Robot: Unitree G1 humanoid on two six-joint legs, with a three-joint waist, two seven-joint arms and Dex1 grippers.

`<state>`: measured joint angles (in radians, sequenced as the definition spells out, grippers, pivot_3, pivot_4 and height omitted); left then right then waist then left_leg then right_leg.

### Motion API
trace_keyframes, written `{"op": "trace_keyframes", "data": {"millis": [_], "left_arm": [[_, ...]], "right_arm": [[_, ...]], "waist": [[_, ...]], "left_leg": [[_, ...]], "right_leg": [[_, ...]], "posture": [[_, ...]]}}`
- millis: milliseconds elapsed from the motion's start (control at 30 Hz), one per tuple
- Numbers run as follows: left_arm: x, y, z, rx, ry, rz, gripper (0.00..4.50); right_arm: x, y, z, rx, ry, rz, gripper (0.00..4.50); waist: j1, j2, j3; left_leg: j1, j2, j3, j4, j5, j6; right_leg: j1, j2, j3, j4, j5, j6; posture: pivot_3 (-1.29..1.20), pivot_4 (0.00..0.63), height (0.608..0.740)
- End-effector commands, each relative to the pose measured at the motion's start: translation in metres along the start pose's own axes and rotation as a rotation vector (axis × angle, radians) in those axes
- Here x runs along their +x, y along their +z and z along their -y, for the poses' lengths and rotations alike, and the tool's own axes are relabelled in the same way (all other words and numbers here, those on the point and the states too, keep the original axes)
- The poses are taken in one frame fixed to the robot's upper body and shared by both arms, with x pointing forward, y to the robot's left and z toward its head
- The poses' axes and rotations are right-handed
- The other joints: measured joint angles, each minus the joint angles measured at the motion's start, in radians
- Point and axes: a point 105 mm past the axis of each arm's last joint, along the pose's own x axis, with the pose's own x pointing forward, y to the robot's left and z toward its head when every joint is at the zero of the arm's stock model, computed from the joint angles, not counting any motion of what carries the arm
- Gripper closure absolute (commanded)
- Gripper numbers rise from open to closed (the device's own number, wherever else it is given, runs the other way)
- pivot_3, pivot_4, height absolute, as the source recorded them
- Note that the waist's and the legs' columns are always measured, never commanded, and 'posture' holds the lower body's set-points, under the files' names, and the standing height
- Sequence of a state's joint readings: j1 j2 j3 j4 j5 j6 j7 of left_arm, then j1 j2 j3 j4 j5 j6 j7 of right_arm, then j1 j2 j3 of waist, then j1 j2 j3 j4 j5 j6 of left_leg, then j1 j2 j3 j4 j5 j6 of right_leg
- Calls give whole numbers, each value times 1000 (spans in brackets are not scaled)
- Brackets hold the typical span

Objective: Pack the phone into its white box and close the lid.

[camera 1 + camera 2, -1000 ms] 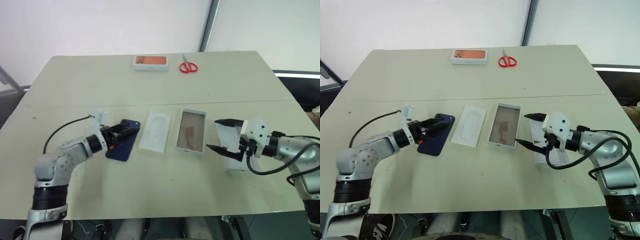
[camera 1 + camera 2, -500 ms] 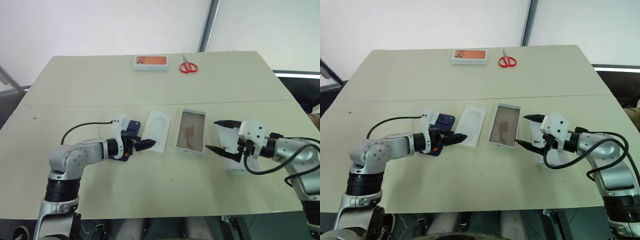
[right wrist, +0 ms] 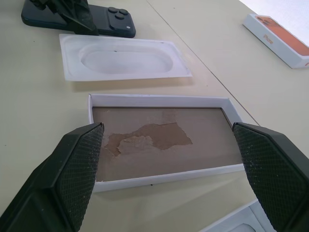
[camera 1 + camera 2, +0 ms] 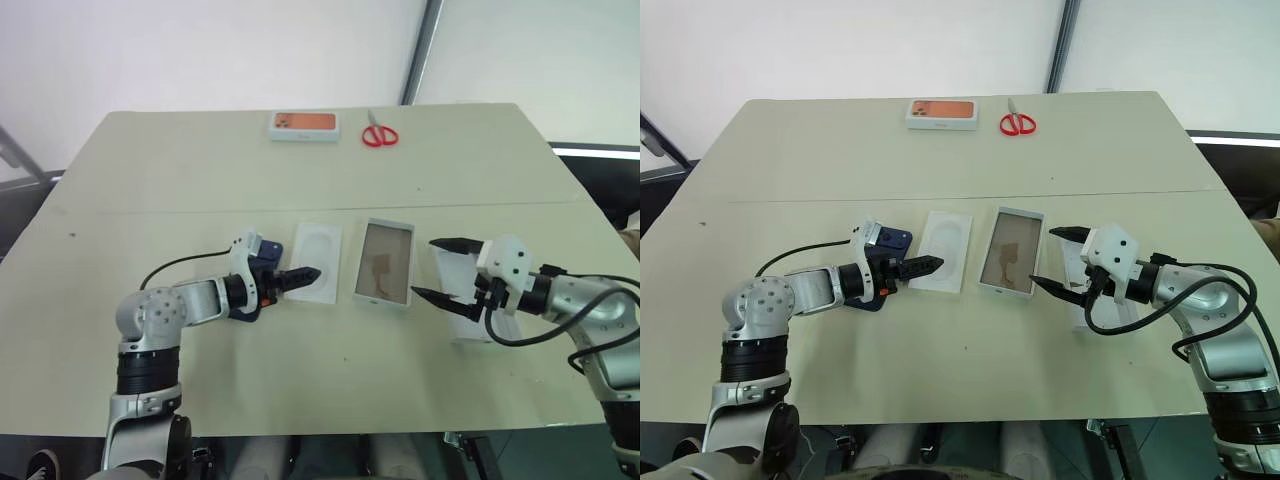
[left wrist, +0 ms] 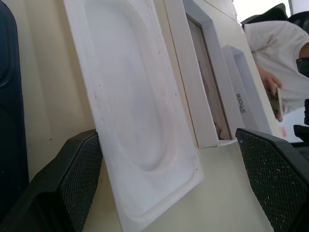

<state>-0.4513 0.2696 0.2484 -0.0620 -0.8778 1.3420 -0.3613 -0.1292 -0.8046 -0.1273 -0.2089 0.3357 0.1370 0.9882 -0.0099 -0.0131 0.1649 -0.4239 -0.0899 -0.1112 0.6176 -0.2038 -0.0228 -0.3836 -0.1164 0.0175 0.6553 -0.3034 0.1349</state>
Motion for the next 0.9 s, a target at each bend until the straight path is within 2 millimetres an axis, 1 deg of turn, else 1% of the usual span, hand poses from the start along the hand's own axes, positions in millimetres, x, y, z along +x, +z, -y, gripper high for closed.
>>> {"op": "trace_keyframes", "data": {"millis": [33, 133, 233, 300, 467, 500, 633, 667, 733, 800, 900], "left_arm": [[-2, -9, -8, -43, 32, -35, 0], [-1, -16, -9, -46, 41, -73, 0], [-4, -24, -13, -37, 59, -127, 796], [-6, -26, -17, -27, 76, -141, 1828], [-7, -25, -16, -50, 57, -148, 4309], [-7, -25, -16, -53, 56, -147, 4415], [-8, -28, -15, -53, 49, -171, 4415], [-8, -26, -14, -50, 46, -164, 4415], [-8, -17, -12, -76, 25, -126, 4415], [-9, -4, -12, -97, 8, -62, 4415], [-14, 16, -4, -204, -84, 27, 4415]], "right_arm": [[1, 12, 6, -40, -23, 36, 37], [2, 13, 6, -42, -27, 40, 37], [2, 14, 5, -43, -30, 42, 0], [1, 14, 5, -44, -32, 40, 0], [0, 14, 5, -45, -38, 38, 0], [0, 14, 6, -45, -40, 38, 0], [0, 13, 5, -45, -44, 35, 0], [0, 13, 5, -46, -44, 34, 0], [0, 13, 4, -36, -43, 38, 0], [1, 16, -2, -10, -12, 51, 0], [5, 23, -13, 42, 50, 80, 0]], "waist": [[-1, 0, 0], [0, 0, 0], [-1, 0, 0], [-1, 0, 0], [5, 1, -1], [6, 1, -1], [7, 0, -1], [7, 0, -1], [8, 0, -1], [12, 0, 0], [17, -1, 0]], "left_leg": [[0, 0, 0, 0, 0, 0], [0, 0, 0, 0, 0, 0], [0, 0, 0, 0, 0, 0], [0, 0, 0, 0, 0, 0], [0, 0, 0, 0, 0, 0], [1, 0, 0, 0, 0, 0], [2, 0, 0, 0, 0, 0], [2, 0, 0, 0, 0, 0], [3, 0, 0, 0, 0, 0], [3, 0, 0, 0, 0, 0], [2, 0, 0, 0, 0, 0]], "right_leg": [[0, 0, 0, 0, 0, 0], [0, 0, 0, 0, 0, 0], [0, 0, 0, 0, 0, 0], [0, 0, 0, 0, 0, 0], [0, 0, 0, 0, 0, 0], [1, 0, 0, 0, 0, 0], [3, -1, 0, 0, 0, 0], [3, -1, 0, 0, 0, 0], [3, -1, 0, 0, 0, 0], [3, -1, 0, 0, 0, 0], [2, 0, 0, 0, 0, 0]], "posture": [[0, 150, 740], [0, 150, 740], [0, 150, 740], [0, 150, 740], [0, 150, 740], [0, 150, 740], [0, 150, 740], [0, 150, 740], [0, 150, 740], [0, 150, 740], [0, 150, 740]]}}
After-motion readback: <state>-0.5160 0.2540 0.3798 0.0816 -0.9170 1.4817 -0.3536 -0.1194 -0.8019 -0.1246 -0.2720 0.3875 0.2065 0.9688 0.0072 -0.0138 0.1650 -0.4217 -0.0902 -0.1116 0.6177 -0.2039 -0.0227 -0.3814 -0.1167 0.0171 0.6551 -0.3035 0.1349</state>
